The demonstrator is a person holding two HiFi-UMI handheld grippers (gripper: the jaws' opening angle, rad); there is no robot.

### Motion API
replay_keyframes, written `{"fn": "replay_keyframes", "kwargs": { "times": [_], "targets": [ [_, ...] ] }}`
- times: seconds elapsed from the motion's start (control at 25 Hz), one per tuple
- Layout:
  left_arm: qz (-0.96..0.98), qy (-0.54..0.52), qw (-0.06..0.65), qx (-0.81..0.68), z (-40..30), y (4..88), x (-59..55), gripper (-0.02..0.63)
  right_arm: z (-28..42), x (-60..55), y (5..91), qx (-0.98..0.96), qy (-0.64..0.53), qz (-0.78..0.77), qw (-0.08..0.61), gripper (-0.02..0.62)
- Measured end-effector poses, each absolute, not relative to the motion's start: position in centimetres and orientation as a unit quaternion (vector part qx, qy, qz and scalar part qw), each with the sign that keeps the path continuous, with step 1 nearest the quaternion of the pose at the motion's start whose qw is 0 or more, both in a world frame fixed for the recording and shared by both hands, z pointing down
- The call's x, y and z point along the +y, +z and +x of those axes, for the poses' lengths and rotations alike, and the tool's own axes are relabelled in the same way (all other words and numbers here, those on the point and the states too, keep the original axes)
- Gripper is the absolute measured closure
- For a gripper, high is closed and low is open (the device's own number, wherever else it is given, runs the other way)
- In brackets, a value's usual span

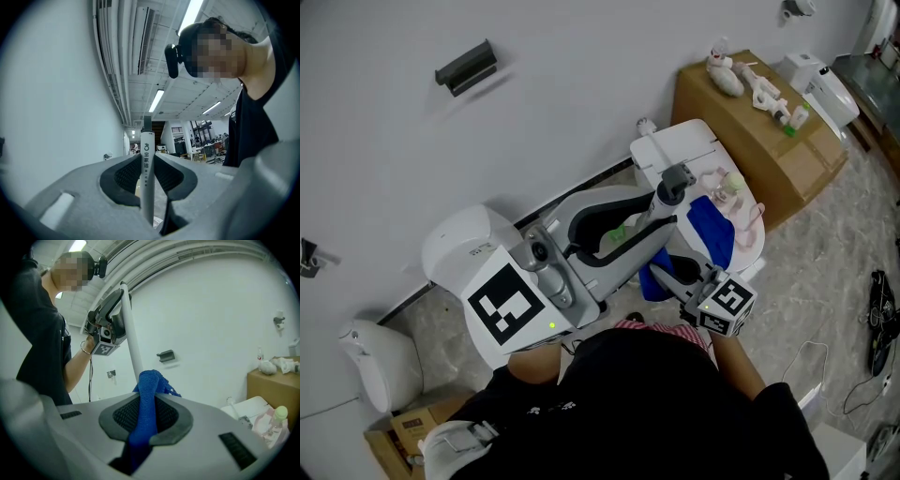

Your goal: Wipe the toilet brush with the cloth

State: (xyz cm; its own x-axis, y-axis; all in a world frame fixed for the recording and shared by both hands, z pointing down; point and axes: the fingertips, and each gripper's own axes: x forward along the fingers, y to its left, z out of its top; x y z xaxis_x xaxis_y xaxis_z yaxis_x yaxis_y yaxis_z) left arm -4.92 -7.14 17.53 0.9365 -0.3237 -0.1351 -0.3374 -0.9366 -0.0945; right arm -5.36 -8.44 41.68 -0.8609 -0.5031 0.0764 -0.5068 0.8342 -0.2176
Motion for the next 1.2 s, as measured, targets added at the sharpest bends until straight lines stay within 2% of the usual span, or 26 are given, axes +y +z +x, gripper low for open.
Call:
{"fn": "replay_keyframes", "kwargs": {
  "times": [0.68, 1.2],
  "targets": [
    [-0.983, 0.061, 0.066, 0.162, -4.9, 17.2, -6.8, 0.515, -6.8, -8.5, 45.0, -0.956, 0.157, 0.246, 0.035, 0.532],
    [-0.984, 0.071, 0.068, 0.15, -4.3, 16.7, -6.5, 0.515, -7.4, -8.1, 47.2, -0.955, 0.167, 0.231, 0.082, 0.532]
  ]
}}
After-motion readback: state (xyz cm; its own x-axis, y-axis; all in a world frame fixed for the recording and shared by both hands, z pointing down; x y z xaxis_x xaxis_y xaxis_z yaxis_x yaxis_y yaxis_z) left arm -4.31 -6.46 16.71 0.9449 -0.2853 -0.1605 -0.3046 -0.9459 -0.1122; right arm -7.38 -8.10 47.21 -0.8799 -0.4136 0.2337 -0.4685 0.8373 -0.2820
